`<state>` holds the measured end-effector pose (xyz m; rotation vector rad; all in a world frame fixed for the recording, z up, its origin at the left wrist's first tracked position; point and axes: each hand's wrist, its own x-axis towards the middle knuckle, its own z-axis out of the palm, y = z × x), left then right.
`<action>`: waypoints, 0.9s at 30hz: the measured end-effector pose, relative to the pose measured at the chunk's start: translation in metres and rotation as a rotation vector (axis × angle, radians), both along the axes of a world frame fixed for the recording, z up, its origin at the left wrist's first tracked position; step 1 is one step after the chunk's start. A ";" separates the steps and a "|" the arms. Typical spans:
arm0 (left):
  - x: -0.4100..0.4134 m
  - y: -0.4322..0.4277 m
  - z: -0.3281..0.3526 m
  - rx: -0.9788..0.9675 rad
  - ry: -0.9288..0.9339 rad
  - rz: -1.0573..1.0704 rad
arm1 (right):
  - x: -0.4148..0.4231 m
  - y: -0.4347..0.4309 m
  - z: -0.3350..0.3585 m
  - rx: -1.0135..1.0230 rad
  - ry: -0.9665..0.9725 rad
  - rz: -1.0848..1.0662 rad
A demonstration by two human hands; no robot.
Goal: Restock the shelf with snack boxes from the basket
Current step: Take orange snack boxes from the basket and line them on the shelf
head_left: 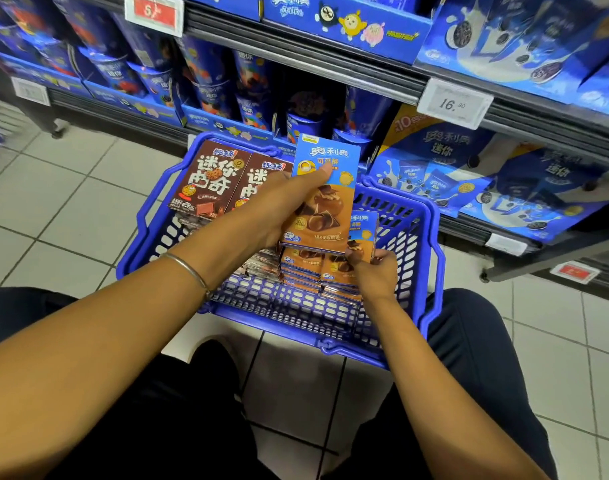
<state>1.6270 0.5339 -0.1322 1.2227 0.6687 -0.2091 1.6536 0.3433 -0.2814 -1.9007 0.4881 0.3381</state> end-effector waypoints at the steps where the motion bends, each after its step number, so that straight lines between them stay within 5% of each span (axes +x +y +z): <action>1: 0.000 0.000 0.000 -0.003 0.003 0.004 | -0.001 0.000 0.009 0.053 -0.014 -0.001; 8: 0.008 0.007 0.009 -0.044 0.023 0.053 | 0.007 -0.010 0.098 0.315 -0.226 -0.084; 13: 0.009 0.003 0.012 -0.095 0.020 0.066 | 0.013 -0.008 0.136 0.421 -0.263 0.052; 23: 0.000 -0.010 0.012 -0.181 -0.167 -0.117 | -0.006 0.035 0.137 0.345 -0.261 0.221; 27: 0.000 -0.013 0.007 -0.044 -0.183 -0.028 | -0.010 0.040 0.138 0.350 -0.279 0.255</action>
